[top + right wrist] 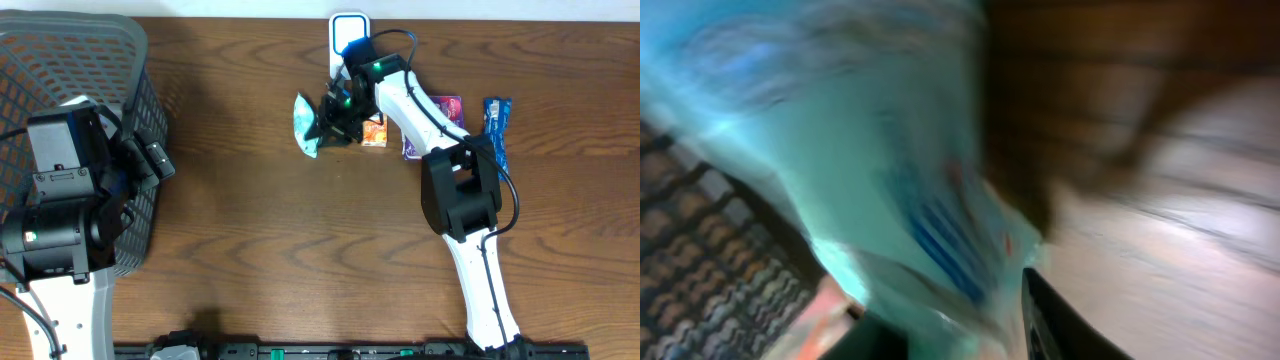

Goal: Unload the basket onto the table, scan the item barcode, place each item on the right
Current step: 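Lower the green pack onto the table left of the Kleenex pack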

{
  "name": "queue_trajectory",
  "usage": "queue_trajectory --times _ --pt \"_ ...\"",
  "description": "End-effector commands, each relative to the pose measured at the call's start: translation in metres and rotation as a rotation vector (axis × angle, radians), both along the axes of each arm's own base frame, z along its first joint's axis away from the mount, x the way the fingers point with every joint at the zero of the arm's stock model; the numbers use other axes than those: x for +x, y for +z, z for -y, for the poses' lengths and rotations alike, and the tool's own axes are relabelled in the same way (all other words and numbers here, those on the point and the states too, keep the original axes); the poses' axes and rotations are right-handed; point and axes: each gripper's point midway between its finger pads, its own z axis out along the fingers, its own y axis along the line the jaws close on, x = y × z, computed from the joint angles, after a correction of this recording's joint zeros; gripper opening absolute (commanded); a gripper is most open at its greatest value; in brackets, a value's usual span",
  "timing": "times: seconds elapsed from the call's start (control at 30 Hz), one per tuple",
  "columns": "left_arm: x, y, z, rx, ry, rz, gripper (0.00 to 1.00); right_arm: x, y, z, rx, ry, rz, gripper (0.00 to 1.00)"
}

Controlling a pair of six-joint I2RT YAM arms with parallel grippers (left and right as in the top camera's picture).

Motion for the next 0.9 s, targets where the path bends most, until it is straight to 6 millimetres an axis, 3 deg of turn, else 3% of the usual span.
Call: queue_trajectory --times 0.0,0.07,0.2,0.4,0.57,0.7,0.87 --pt "0.0 0.007 -0.003 0.005 0.014 0.015 0.98 0.014 -0.009 0.04 -0.259 -0.028 0.107 0.41" --pt "0.0 0.007 -0.003 0.005 0.014 0.015 0.98 0.018 0.0 0.058 -0.351 -0.024 0.158 0.51" --pt "0.0 0.007 -0.003 0.005 0.014 0.015 0.98 0.024 0.027 0.085 -0.479 -0.006 0.263 0.51" --pt "0.0 0.007 -0.003 0.005 0.014 0.015 0.98 0.027 0.062 0.08 -0.468 0.072 0.395 0.62" --pt "0.0 0.007 -0.003 0.005 0.014 0.015 0.98 0.038 0.064 0.07 -0.447 0.066 0.447 0.61" --pt "0.0 0.007 -0.003 0.005 0.014 0.015 0.98 0.051 0.063 0.063 -0.428 0.06 0.502 0.52" --pt "0.0 0.007 -0.003 0.005 0.014 0.015 0.98 0.05 0.047 0.049 -0.425 0.086 0.499 0.18"
